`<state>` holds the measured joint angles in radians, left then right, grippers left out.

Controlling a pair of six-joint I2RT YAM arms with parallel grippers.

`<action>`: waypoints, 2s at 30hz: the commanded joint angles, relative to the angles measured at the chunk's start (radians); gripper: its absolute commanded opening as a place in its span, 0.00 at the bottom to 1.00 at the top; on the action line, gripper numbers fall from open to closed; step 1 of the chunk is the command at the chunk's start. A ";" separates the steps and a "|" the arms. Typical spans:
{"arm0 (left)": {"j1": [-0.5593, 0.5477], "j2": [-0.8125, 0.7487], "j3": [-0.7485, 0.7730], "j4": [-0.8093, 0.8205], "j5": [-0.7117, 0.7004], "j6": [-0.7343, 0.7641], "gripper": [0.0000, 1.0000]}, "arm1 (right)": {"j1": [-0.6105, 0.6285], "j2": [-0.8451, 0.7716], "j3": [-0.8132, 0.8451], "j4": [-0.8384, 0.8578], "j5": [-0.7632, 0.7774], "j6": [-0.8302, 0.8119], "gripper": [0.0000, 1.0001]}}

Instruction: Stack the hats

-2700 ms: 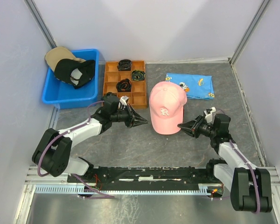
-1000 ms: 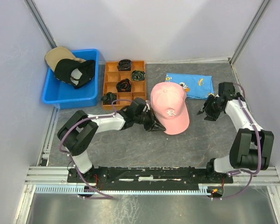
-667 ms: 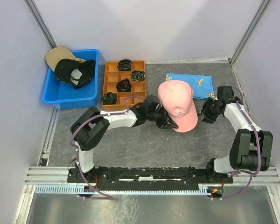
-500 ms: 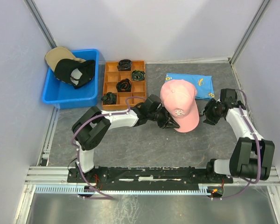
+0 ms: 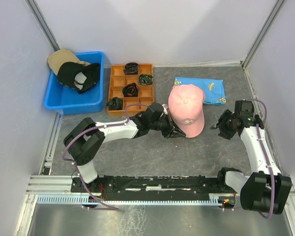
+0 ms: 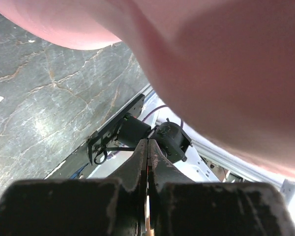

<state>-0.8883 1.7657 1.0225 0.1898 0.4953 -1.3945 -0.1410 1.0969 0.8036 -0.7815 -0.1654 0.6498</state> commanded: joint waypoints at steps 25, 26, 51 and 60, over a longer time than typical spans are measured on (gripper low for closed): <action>0.445 -0.156 0.285 -0.331 -0.023 0.366 0.03 | -0.015 -0.203 -0.415 0.510 -0.392 0.451 0.72; 0.445 -0.106 0.344 -0.339 -0.009 0.381 0.03 | -0.014 -0.200 -0.383 0.441 -0.374 0.423 0.71; 0.440 0.699 1.192 -0.023 0.346 0.162 0.15 | 0.263 -0.039 -0.236 0.309 -0.262 0.521 0.00; 0.430 0.756 1.153 0.117 0.376 0.055 0.15 | 0.363 0.165 -0.173 0.524 -0.151 0.620 0.00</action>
<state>-0.4480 2.5195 2.1544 0.1761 0.8223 -1.2667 0.2157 1.2491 0.5819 -0.4046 -0.3931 1.2026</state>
